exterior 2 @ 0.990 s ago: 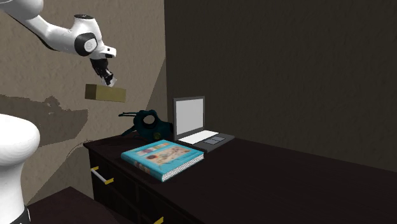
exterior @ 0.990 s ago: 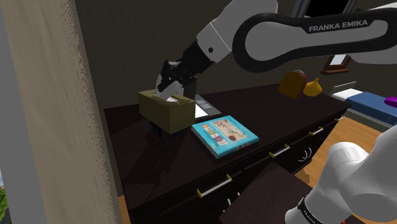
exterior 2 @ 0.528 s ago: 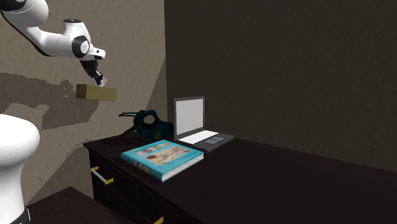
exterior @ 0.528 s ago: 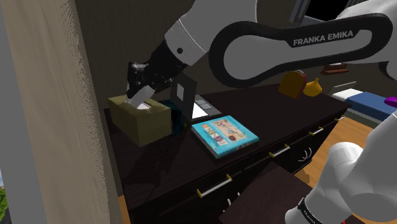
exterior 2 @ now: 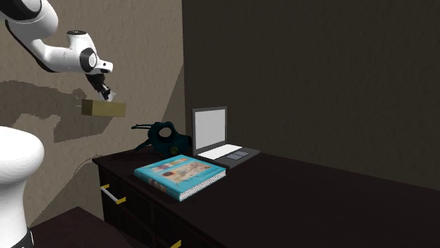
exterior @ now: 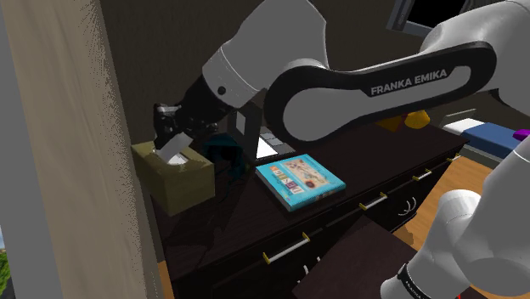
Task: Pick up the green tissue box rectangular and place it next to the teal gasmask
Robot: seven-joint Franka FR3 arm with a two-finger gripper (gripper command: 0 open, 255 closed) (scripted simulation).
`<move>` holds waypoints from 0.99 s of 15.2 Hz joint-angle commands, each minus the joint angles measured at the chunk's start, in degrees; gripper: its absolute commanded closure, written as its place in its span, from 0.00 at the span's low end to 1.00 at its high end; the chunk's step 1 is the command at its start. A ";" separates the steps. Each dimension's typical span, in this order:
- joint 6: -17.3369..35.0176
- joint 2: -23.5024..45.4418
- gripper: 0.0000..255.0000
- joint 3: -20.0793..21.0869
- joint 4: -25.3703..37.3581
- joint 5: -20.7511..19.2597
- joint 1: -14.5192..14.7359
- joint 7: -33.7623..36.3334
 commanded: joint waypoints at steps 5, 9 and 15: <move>4.61 1.31 1.00 0.15 -3.38 -0.81 0.01 0.52; 7.62 2.40 1.00 0.22 -5.36 -1.65 0.00 1.12; 12.09 4.40 1.00 0.20 -7.97 -3.60 0.02 2.54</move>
